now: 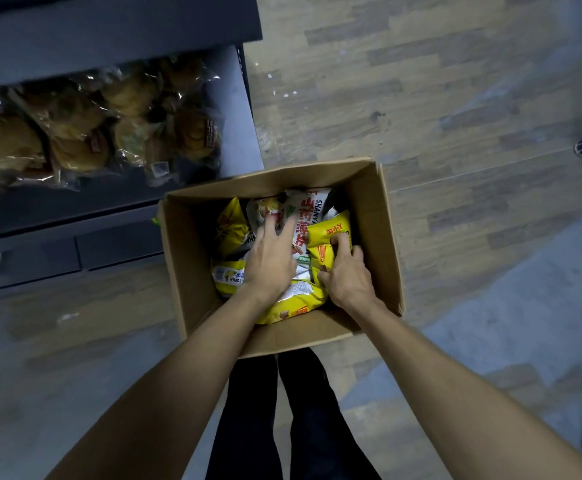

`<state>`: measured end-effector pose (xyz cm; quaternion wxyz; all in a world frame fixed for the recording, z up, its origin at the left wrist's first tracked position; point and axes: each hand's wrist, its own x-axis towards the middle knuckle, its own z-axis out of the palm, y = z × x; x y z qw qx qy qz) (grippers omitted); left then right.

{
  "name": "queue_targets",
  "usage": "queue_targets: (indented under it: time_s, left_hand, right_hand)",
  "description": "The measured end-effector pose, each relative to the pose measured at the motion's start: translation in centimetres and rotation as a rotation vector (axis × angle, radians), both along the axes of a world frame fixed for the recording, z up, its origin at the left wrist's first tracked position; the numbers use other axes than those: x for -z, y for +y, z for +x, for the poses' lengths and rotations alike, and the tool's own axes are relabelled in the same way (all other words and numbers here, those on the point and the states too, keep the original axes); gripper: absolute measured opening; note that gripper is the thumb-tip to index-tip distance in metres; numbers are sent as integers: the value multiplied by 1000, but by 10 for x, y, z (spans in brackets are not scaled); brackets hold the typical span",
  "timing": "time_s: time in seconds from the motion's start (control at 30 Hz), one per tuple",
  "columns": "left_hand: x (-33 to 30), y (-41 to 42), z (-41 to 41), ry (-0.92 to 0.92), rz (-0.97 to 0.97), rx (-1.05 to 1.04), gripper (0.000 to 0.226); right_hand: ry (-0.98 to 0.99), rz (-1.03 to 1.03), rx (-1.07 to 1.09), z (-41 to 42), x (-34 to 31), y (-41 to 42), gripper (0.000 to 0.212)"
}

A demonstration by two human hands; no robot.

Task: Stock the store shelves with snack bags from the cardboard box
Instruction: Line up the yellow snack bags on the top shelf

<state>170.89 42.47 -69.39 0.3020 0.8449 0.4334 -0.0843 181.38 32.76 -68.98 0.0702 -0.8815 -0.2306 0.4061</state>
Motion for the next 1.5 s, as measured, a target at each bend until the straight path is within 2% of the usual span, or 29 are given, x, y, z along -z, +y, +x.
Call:
queue_targets:
  time_s: [0.07,0.13,0.2,0.33,0.43,0.53,0.67,0.73,0.93,1.03,1.17,1.3,1.5]
  left_hand:
    - [10,6,12,-4,0,22,70]
    - [20,9,22,18,44,79,56]
    - [26,5,29,91,176,157,46]
    - [28,-2,48,202,280,162,46]
    - [23,3,58,214,177,119,55]
    - [10,8,55,150,100,-1,58]
    - [-9,6,23,112,113,-77,59]
    - [-11,4,11,154,130,-91,64]
    - [32,7,12,222,193,-94,76]
    - [51,-1,17,221,138,-133,84]
    - [65,-4,16,198,116,-184,83]
    - [51,9,17,215,114,-120,69]
    - [-1,14,0,-35,90,-262,52]
  right_hand:
    - [10,0,-9,0,6,-4,75]
    - [30,-22,-4,1,11,-4,97]
    - [18,-60,-4,2,16,-1,104]
    - [-55,-72,-27,7,20,0,98]
    - [-60,-63,-43,9,18,-4,93]
    - [-61,-59,-60,6,9,-3,89]
    - [-243,23,-178,-2,-7,3,92]
    - [-302,62,-223,-6,-8,9,89]
    - [-341,13,-302,-4,26,23,93]
    - [-323,14,-334,-4,42,27,88]
    - [-271,10,-355,-2,53,33,85]
    - [-151,-60,-381,9,40,38,96]
    - [-306,33,-463,16,-4,36,74]
